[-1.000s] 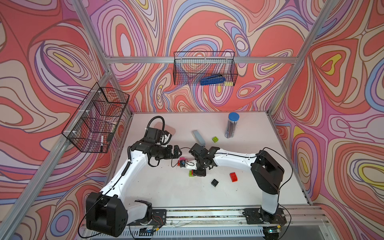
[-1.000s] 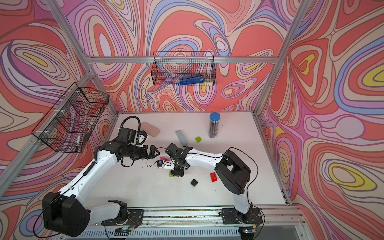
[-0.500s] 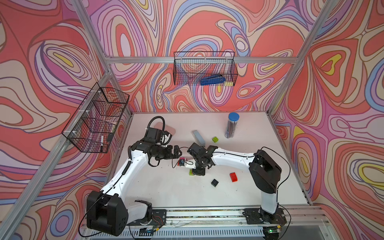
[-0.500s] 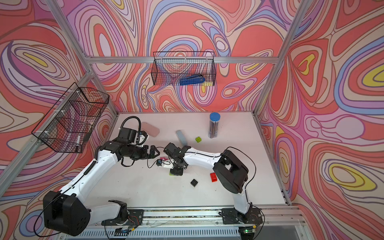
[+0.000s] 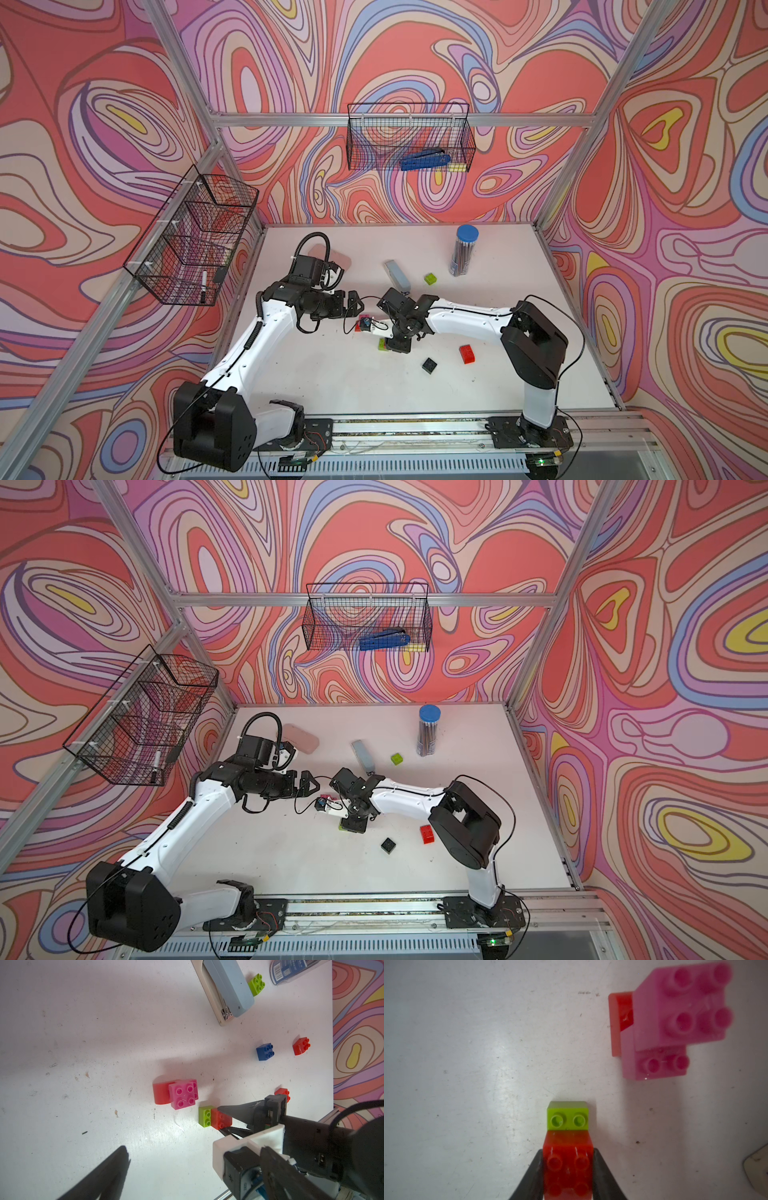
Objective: Assemble the letter s with lego
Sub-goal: Assemble the lego brick with the lego brick, then pick up the lego brick from the center of the board.
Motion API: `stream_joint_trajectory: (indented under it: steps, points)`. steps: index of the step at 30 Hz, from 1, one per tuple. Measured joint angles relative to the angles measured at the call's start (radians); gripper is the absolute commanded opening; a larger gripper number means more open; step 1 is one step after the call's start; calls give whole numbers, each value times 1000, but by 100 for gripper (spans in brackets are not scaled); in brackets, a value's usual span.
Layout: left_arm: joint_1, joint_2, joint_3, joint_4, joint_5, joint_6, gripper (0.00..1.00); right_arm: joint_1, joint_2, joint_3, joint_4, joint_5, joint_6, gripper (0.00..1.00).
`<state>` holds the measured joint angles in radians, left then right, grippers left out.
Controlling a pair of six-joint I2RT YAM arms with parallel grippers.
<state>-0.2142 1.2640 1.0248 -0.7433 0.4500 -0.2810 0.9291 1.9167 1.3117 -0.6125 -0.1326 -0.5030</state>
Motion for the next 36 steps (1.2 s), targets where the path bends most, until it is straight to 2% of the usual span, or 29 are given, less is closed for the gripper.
stream_joint_trajectory:
  steps: [9, 18, 26, 31, 36]
  points:
    - [0, 1, 0, 0, 14, 4, 100, 0, 0, 3, -2, -7, -31, 21]
    - [-3, -63, -22, 2, 37, 46, 97, -13, -6, 0, -16, -43, -125, 36]
    - [-27, -84, -37, 1, 27, 80, 96, -14, -24, -14, -20, -42, -142, 47]
    - [-63, -87, -38, -1, 6, 115, 96, -35, -103, -75, 27, -42, -118, 51]
    - [-108, -111, -44, -1, -9, 169, 93, -74, -260, -205, 106, -50, -59, 54]
